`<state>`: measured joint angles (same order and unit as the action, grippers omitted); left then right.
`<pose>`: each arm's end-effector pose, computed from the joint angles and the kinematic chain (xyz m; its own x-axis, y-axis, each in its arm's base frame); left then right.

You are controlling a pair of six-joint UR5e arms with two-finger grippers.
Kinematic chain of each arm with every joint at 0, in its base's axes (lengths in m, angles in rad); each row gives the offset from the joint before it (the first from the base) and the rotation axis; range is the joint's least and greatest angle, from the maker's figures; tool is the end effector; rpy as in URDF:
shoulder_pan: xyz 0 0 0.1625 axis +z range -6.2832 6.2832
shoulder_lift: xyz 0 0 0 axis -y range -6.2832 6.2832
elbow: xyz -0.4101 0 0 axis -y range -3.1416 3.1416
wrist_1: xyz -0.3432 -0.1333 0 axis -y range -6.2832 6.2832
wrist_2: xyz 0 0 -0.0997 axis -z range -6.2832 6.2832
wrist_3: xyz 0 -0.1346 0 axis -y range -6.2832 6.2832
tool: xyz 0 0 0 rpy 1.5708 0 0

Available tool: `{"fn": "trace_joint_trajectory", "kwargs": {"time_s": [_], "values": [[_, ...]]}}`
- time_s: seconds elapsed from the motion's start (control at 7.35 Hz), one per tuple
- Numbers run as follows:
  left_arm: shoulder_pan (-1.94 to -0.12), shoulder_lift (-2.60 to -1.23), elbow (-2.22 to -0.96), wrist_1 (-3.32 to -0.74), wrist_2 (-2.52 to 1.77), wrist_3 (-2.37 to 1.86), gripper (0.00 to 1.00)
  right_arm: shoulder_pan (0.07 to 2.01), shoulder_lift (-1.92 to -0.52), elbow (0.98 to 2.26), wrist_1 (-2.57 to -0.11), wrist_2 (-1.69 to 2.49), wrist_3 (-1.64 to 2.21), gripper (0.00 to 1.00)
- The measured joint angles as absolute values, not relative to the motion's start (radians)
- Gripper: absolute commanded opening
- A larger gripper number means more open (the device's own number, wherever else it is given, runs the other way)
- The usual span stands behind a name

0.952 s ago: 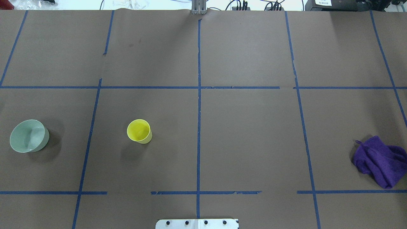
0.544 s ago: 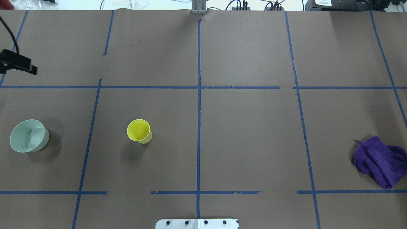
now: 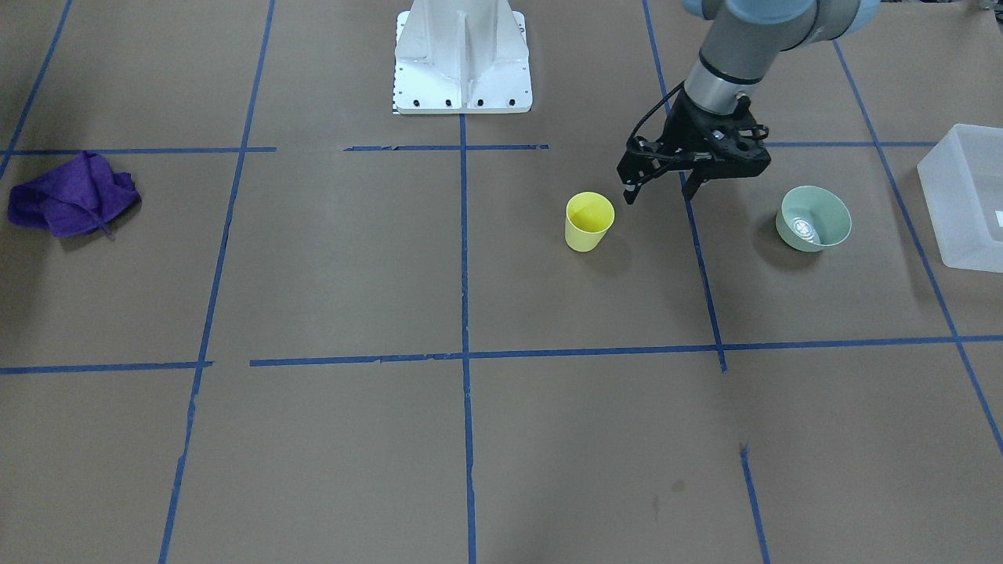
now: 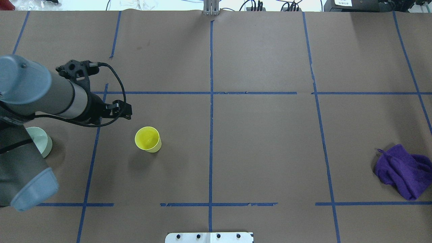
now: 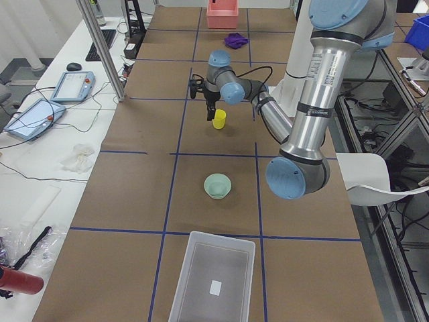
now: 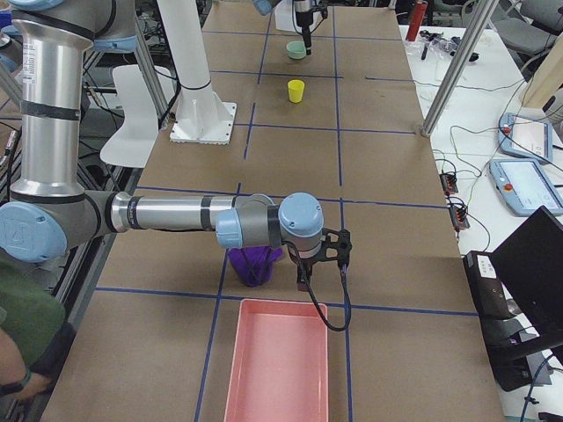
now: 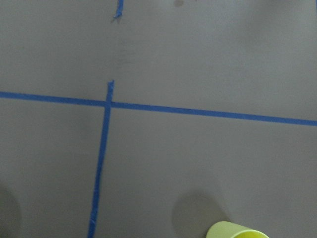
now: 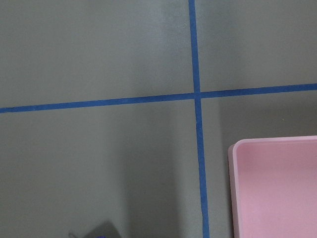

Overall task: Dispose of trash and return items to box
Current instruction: 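Lower the left gripper onto the yellow cup rim and close it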

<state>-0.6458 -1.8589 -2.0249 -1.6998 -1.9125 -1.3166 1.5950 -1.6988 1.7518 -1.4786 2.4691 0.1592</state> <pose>0.3707 -0.3898 0.3291 0.5888 -0.1471 -0.7948 0.2213 0.9751 -0.0164 0.0377 -0.4004 0.6196 0.6138 0.0600 0.7872 -0.1228 0.9922 0.0202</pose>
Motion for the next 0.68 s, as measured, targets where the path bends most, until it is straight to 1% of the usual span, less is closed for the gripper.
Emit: {"fn": "trace_joint_trajectory", "kwargs": {"time_s": [0.27, 0.41, 0.54, 0.68], "values": [[-0.577, -1.875, -1.941, -1.772, -1.884, -1.373, 0.94, 1.594, -1.692, 1.752, -1.479, 2.471, 0.158, 1.0], [-0.557, -1.876, -1.914, -1.789, -1.881, -1.379, 0.87, 1.593, -1.685, 1.752, -1.48, 2.472, 0.158, 1.0], [-0.541, -1.877, -1.899, -1.796, -1.88, -1.381, 0.61, 1.593, -1.682, 1.752, -1.481, 2.472, 0.158, 1.0], [-0.527, -1.878, -1.892, -1.798, -1.88, -1.381, 0.15, 1.593, -1.68, 1.752, -1.481, 2.473, 0.158, 1.0]]}}
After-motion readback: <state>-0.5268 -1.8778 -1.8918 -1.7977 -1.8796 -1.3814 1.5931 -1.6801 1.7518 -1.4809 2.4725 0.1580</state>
